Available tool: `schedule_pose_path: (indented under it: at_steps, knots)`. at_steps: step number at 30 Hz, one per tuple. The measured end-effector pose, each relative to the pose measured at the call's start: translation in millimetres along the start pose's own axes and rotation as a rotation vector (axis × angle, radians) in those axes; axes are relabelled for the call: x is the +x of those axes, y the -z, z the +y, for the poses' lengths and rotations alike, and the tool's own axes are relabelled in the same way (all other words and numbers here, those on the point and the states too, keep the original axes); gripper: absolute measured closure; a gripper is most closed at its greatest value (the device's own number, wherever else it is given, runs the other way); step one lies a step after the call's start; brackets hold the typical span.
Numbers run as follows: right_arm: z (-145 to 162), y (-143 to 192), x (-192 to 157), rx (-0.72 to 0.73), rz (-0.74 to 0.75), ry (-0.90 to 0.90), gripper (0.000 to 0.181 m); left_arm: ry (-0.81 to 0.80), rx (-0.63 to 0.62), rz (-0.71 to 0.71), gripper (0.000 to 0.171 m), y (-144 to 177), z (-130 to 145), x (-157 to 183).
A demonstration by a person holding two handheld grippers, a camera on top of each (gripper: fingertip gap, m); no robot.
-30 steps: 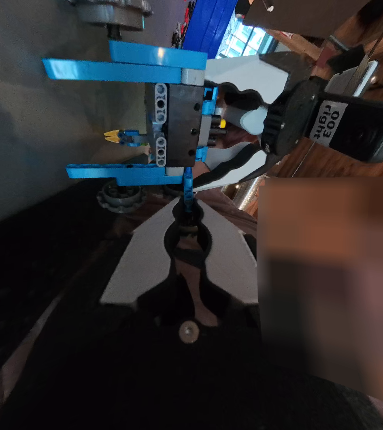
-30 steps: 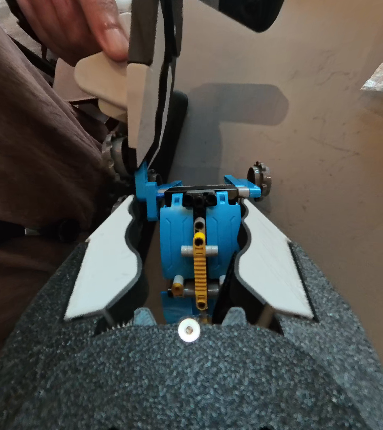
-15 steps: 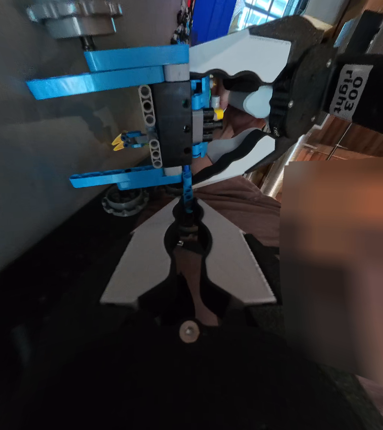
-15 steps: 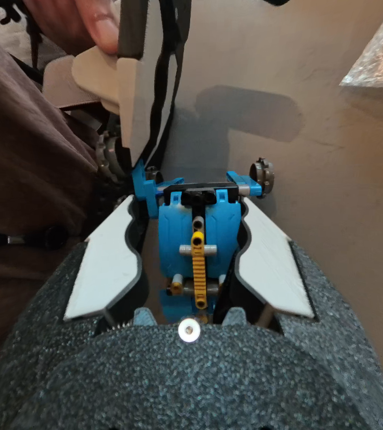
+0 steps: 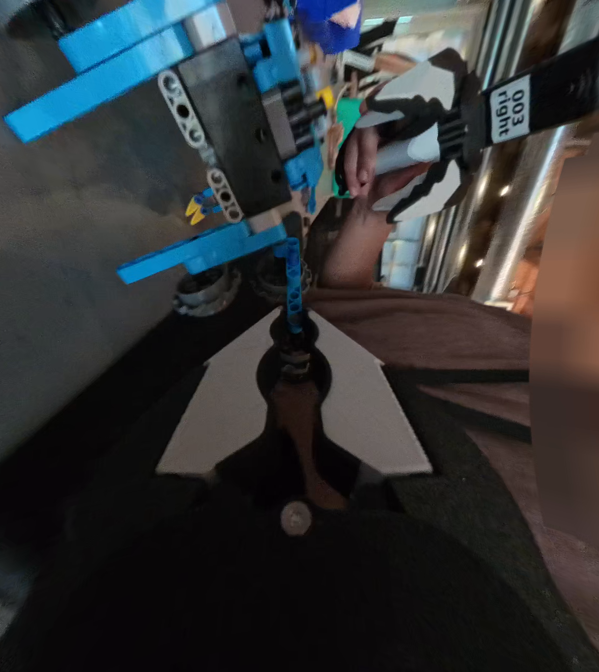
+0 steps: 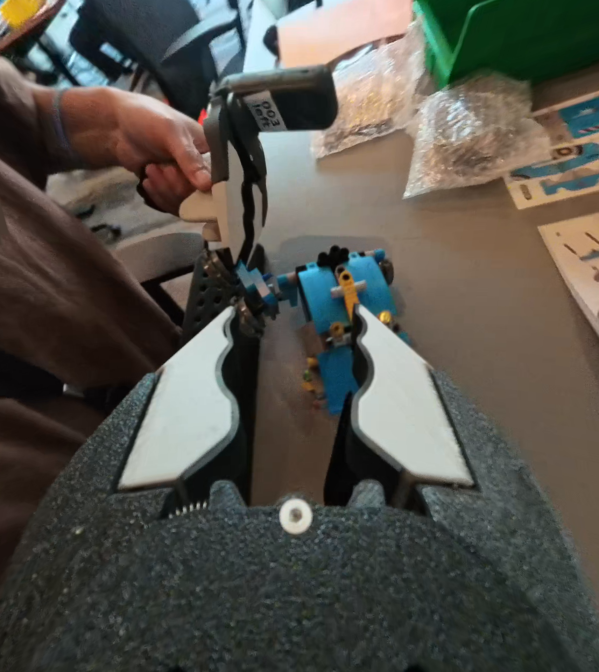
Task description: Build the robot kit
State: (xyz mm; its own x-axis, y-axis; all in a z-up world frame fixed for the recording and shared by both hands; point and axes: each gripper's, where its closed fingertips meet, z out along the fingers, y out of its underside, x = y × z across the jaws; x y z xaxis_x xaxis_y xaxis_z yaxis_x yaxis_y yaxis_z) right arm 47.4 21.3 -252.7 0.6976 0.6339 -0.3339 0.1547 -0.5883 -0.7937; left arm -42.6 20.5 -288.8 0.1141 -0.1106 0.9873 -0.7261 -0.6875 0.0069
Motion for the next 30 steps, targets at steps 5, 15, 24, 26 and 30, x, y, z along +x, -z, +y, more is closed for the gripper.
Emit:
schedule_pose_path:
  at_steps: [5, 15, 24, 26, 30]
  knots:
    - [45, -17, -32, 0.109, 0.103, -0.11, 0.131, -0.069, -0.041, 0.036, 0.166, 13, 20, 9]
    - [34, -38, -98, 0.337, 0.136, 0.008, 0.132, -0.33, 0.025, 0.075, 0.165, -10, 46, 39]
    - [78, -16, -10, 0.088, 0.578, -0.075, 0.123, -0.305, 0.358, -0.244, 0.166, 100, -22, -40]
    - [76, -27, 7, 0.111, 0.616, -0.176, 0.116, -0.313, 0.358, -0.236, 0.166, 101, -35, -44]
    - [69, -26, 31, 0.172, 0.733, -0.288, 0.124, -0.215, 0.337, -0.107, 0.166, 84, -47, -51]
